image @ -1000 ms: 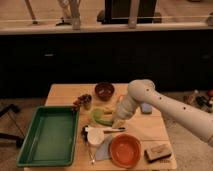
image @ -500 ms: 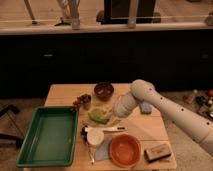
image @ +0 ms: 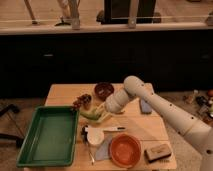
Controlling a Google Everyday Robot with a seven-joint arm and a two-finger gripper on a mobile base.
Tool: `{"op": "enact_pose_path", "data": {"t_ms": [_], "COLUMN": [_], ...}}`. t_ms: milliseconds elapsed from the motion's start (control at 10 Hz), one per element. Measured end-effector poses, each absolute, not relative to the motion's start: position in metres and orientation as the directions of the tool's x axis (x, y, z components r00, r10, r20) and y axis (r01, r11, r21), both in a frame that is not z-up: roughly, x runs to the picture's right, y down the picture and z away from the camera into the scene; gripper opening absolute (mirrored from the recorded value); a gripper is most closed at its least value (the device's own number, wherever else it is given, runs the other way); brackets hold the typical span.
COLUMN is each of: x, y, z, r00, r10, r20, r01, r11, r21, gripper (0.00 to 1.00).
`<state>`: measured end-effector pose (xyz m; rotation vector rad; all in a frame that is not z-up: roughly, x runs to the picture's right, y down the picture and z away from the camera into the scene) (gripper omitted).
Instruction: Place pepper in plastic cup
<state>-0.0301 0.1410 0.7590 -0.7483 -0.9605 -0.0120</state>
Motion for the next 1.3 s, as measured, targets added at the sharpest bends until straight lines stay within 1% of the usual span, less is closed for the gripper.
{"op": "enact_pose_path", "data": {"t_ms": [400,700,1100,1300], "x": [-0.031,-0.037,-0.071,-0.068], "y": [0.124,0.12,0.118,0.117], "z": [0.766,0.773,0.781,0.787], "r00": [0.49,0.415,0.342,0.32], "r10": [0.337,0.374,0.385,0.389], "r20": [0.803,0.829,0.857,0.864], "r01": [0.298,0.282,0.298,0.28], "r11": [0.801,0.814,0.821,0.832], "r21": [-0.519,-0.508,-0.487,-0.479], "gripper": [0.02,0.02,0.02,0.02]}}
